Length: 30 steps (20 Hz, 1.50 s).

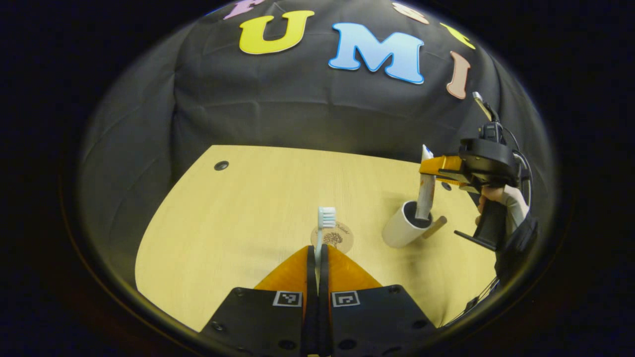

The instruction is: Put the toothbrush and toothpaste on the desktop into the cup, then pick up the cup and place it on the coaster on the desktop.

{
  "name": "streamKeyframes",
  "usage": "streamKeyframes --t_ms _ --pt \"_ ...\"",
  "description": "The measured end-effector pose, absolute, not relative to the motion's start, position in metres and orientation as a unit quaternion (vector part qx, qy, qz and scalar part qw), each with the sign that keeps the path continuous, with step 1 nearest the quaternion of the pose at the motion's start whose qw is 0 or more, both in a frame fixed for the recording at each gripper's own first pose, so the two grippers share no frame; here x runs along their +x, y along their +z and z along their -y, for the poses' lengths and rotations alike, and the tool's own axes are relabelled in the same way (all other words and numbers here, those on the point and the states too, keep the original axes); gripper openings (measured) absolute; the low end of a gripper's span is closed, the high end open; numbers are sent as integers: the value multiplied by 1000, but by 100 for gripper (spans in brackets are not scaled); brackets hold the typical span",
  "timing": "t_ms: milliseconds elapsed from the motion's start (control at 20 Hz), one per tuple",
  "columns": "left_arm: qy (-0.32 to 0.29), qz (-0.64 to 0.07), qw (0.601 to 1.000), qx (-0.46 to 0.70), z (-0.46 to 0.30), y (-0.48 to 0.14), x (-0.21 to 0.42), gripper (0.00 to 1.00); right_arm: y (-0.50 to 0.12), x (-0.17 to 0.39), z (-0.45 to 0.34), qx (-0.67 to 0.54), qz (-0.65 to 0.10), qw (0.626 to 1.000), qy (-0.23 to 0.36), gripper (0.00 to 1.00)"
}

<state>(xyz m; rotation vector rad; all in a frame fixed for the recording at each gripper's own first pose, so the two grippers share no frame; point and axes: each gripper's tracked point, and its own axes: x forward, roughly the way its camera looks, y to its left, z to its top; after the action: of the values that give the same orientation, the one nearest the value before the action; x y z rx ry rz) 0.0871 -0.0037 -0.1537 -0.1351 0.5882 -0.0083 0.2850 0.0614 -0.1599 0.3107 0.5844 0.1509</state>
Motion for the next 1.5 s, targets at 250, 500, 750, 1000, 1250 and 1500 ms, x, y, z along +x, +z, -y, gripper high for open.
streamKeyframes --t_ms 250,500,750,1000,1250,1500 --pt "2 -290 954 -74 11 -144 92 8 -177 278 -66 139 -288 943 87 17" --pt "4 -289 954 -76 13 -138 94 8 -181 268 -70 124 -296 942 98 27" --pt "-2 -279 957 -75 15 -119 104 8 -198 245 -69 115 -319 935 103 32" --pt "-8 -272 959 -79 20 -117 117 8 -190 230 -65 121 -316 935 107 57" --pt "-22 -248 966 -67 14 -123 133 8 -165 219 -50 138 -292 941 100 58" --pt "-57 -207 975 -55 26 -106 148 8 -170 204 -24 149 -296 940 79 59"
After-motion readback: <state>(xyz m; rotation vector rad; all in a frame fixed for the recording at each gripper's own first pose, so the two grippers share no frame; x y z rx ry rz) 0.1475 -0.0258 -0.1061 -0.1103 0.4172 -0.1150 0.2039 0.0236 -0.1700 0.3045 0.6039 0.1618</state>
